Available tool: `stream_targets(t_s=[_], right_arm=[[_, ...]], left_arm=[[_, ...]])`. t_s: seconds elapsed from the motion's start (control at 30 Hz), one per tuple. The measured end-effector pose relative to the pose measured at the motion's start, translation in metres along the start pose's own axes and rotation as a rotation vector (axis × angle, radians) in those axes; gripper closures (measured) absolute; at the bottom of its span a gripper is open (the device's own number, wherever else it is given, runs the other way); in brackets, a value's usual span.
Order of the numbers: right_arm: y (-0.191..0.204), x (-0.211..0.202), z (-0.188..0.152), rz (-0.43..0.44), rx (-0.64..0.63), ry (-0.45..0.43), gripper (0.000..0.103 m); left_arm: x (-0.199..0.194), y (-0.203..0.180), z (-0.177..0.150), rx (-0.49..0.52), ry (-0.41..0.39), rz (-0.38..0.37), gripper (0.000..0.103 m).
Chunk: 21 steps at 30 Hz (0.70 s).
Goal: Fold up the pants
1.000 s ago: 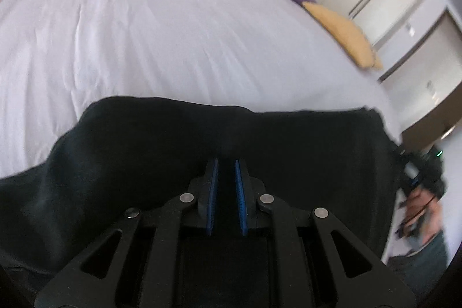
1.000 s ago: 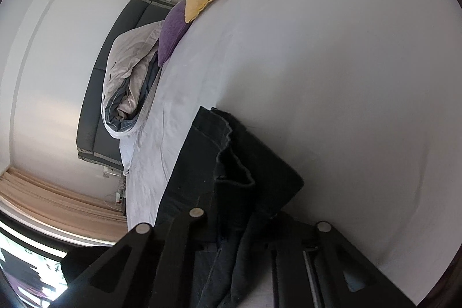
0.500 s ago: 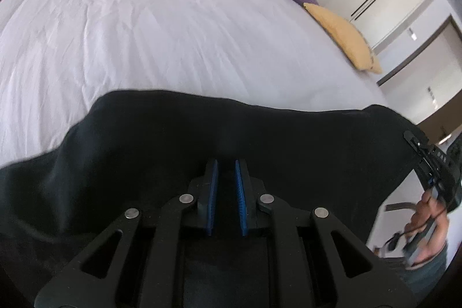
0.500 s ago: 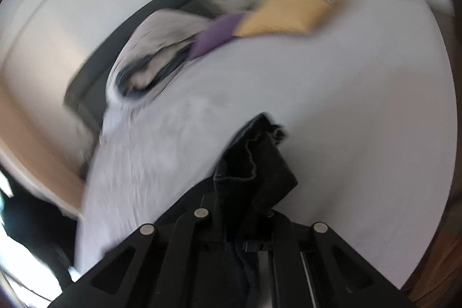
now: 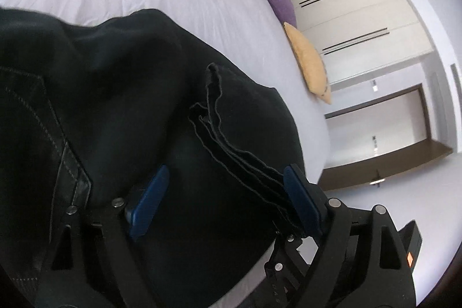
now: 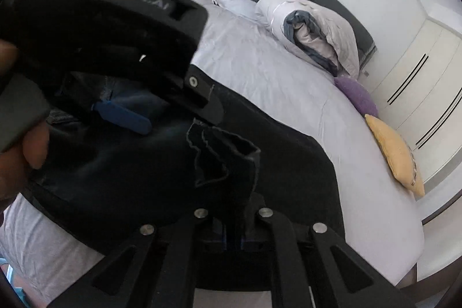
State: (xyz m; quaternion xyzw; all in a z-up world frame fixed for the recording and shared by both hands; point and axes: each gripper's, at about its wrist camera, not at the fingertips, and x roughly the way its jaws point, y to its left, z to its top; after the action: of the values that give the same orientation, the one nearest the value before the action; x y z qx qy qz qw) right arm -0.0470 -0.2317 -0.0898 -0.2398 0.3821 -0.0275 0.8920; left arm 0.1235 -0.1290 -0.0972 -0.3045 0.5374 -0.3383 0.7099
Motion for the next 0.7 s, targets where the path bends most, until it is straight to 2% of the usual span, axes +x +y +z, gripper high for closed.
stream_targets(t_s=[0.1, 0.23, 0.3, 0.37, 0.4, 0.5, 0.7], right_arm=[[0.002, -0.006, 0.006, -0.05, -0.054, -0.029, 0.097], [0.007, -0.012, 0.011, -0.092, -0.107, -0.059, 0.097], [0.016, -0.014, 0.011, -0.093, -0.133, -0.069, 0.096], [0.023, -0.015, 0.012, -0.081, -0.148, -0.073, 0.096], [0.026, -0.015, 0.012, -0.078, -0.154, -0.074, 0.096], [0.029, -0.014, 0.014, -0.064, -0.156, -0.076, 0.096], [0.034, -0.02, 0.019, -0.065, -0.188, -0.123, 0.096]], left_arm=[[0.002, 0.0, 0.004, -0.049, 0.013, -0.031, 0.013], [0.007, -0.01, 0.016, -0.008, 0.035, -0.062, 0.013], [0.008, -0.005, 0.022, -0.024, 0.044, -0.069, 0.014], [0.01, 0.001, 0.027, -0.039, 0.058, -0.076, 0.031], [0.014, 0.004, 0.03, -0.045, 0.074, -0.07, 0.049], [0.011, 0.022, 0.037, -0.095, 0.1, -0.07, 0.072], [0.002, 0.031, 0.052, -0.071, 0.099, -0.053, 0.072]])
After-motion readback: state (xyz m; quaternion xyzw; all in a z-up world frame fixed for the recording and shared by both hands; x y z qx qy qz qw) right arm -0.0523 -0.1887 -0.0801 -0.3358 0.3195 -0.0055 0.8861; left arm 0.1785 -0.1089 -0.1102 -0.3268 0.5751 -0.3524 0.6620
